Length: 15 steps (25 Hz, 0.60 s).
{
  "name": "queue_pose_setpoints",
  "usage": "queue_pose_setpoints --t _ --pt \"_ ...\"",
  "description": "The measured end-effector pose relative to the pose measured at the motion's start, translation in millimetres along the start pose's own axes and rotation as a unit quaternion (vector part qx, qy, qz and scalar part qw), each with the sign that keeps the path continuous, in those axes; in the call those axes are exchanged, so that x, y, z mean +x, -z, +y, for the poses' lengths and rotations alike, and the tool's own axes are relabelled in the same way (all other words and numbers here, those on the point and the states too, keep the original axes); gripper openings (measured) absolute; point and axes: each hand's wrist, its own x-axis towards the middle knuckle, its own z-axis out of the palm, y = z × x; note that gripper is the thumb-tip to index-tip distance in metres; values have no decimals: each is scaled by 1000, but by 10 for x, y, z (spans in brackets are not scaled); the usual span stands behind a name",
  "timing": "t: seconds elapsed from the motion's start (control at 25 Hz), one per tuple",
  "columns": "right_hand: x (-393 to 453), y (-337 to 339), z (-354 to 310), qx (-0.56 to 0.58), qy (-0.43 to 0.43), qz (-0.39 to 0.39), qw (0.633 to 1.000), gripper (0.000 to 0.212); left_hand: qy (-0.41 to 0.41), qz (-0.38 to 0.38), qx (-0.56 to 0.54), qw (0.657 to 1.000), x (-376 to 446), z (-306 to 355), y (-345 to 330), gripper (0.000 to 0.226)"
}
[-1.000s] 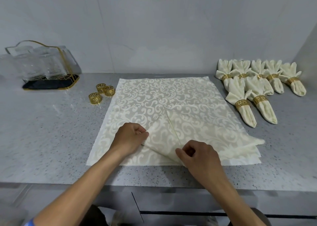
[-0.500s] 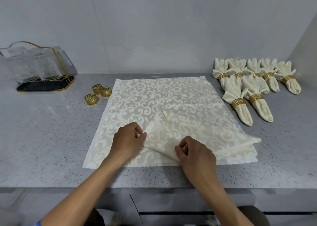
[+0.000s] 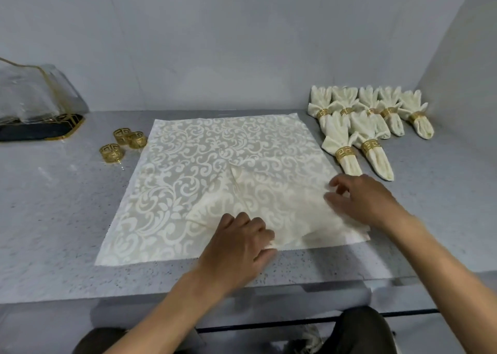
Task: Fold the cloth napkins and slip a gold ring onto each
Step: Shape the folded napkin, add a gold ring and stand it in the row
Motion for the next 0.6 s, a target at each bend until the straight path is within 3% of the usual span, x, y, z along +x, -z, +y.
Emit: queue_pose_setpoints --t 0.08,0.24,0.32,0.44,0.52,0.6 --pt "104 25 120 -23 23 -64 997 27 3 -6 5 1000 16 11 -17 35" --pt "211 199 195 89 54 -159 982 26 39 3 17 999 -28 69 26 34" --pt "295 337 272 163 56 -194 966 6 74 14 4 997 -29 148 56 39" --pt "392 461 298 253 79 -240 934 14 106 30 17 994 -14 227 45 39" --pt "424 497 254 334 76 -250 906 18 119 34 26 992 -18 242 29 29" --pt "451 499 210 470 52 -276 837 28 117 32 25 992 -28 253 18 23"
